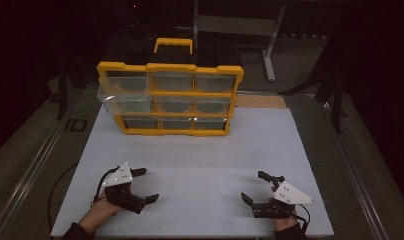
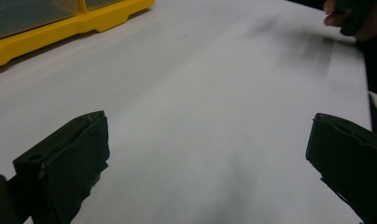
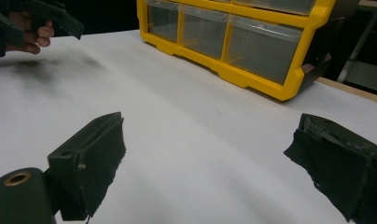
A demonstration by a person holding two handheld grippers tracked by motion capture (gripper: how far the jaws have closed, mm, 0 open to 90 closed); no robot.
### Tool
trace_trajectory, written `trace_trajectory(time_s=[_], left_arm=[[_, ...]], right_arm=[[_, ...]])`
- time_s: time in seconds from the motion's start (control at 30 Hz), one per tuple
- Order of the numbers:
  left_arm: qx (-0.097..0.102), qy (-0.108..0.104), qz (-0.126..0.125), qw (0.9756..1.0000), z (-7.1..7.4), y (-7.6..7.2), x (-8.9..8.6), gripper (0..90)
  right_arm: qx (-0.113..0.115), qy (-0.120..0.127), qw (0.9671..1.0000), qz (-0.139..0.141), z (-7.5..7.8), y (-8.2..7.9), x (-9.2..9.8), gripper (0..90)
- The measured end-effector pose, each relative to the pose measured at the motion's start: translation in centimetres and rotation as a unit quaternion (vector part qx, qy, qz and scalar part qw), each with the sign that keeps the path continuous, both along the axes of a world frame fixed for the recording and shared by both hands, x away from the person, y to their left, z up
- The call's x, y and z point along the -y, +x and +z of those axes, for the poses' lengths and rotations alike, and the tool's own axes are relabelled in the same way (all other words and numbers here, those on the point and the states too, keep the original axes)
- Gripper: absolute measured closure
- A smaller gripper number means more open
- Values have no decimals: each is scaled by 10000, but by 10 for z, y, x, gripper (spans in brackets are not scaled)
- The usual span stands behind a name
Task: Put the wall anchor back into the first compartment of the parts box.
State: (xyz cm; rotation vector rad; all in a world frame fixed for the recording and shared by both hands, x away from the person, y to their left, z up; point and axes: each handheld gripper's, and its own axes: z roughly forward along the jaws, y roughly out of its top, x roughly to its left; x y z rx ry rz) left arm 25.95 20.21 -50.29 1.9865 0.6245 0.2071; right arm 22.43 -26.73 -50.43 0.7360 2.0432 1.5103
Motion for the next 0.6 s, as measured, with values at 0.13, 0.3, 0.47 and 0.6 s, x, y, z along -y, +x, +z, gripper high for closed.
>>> trace_trajectory(time_s=[0.13,0.3,0.47,0.6], left_arm=[[53,47,203,9998,-4,-1,0,0],[108,-7,470,9988,-5,-1,-2,0],[73,-50,515,9986,-7,0,-3,0],[80,-30,485,9988,-7,0,-2,0]], right_arm=[[-25,38,10000,-18,-1,1,1,86],[-48,24,10000,-53,-1,1,2,86],[-57,30,10000,-66,-2,2,3,86],[-77,29,9999,-80,-3,2,3,86]])
